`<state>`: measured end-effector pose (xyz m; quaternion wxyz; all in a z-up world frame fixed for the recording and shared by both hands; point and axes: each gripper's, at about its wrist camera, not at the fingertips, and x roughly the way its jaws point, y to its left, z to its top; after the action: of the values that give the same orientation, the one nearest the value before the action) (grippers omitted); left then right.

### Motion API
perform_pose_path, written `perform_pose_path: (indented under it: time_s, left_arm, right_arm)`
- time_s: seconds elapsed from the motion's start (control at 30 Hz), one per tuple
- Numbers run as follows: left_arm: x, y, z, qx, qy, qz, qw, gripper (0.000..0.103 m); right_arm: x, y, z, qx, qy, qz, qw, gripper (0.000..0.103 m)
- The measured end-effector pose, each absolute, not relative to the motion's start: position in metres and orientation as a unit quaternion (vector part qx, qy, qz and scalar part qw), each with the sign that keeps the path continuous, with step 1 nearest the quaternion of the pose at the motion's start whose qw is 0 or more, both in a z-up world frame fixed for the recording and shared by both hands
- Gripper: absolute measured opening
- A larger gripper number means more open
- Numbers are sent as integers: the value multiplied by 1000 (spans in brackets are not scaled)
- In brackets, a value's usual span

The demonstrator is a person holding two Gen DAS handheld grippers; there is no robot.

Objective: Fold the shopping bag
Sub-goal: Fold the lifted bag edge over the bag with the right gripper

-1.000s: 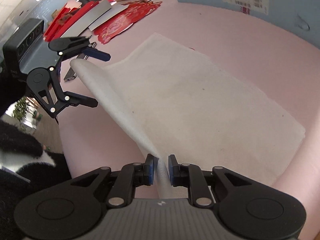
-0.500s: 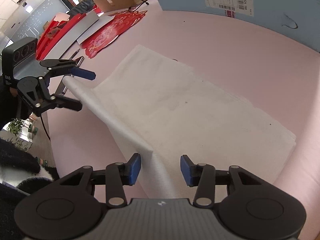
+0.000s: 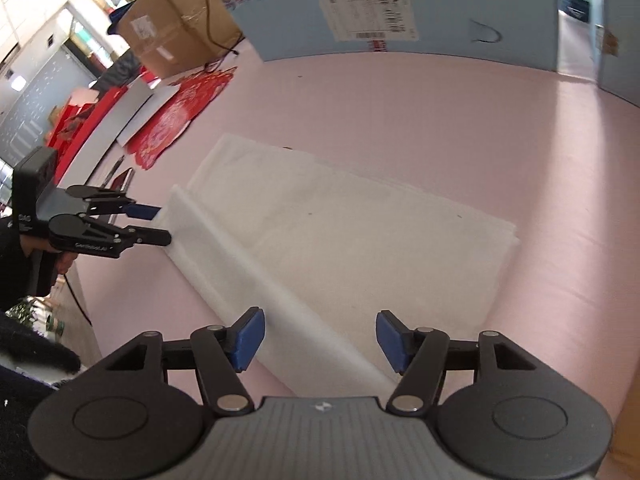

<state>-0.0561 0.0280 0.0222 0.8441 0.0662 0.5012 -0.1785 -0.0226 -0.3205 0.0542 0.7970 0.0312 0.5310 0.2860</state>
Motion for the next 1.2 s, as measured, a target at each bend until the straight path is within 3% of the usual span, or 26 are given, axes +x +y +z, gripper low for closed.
perform_pose_path:
  time_s: [0.1, 0.23, 0.43, 0.57, 0.67, 0.7, 0.73, 0.8, 1.07, 1.2]
  left_arm:
    - [-59, 18, 37, 84, 476, -193, 854, 48]
    - [-60, -7, 70, 125, 397, -217, 883, 64]
    - [-57, -61, 74, 199, 326, -260, 887, 66]
    - [-56, -81, 71, 219, 325, -277, 877, 67]
    - [-52, -87, 62, 222, 356, -300, 857, 73]
    - [-51, -88, 58, 223, 362, -302, 853, 74]
    - [-49, -85, 49, 223, 374, -302, 848, 74]
    - [-47, -82, 33, 228, 400, -292, 838, 74]
    - [-56, -62, 13, 194, 452, -252, 834, 74]
    - [-58, -54, 13, 183, 459, -243, 835, 74]
  right_arm:
    - [-27, -320, 49, 8, 524, 273, 807, 45]
    - [-32, -295, 48, -79, 493, 304, 811, 22]
    - [-33, -274, 43, -141, 471, 362, 792, 16]
    - [-31, -267, 44, -158, 468, 379, 782, 15]
    - [-28, -259, 47, -153, 471, 393, 775, 20]
    - [-27, -258, 48, -152, 473, 390, 775, 32]
    - [-27, -257, 50, -150, 474, 384, 778, 51]
    - [-27, -257, 55, -145, 470, 382, 782, 62]
    - [-49, -312, 80, -64, 470, 302, 827, 63]
    - [-65, -341, 79, 14, 474, 271, 837, 74]
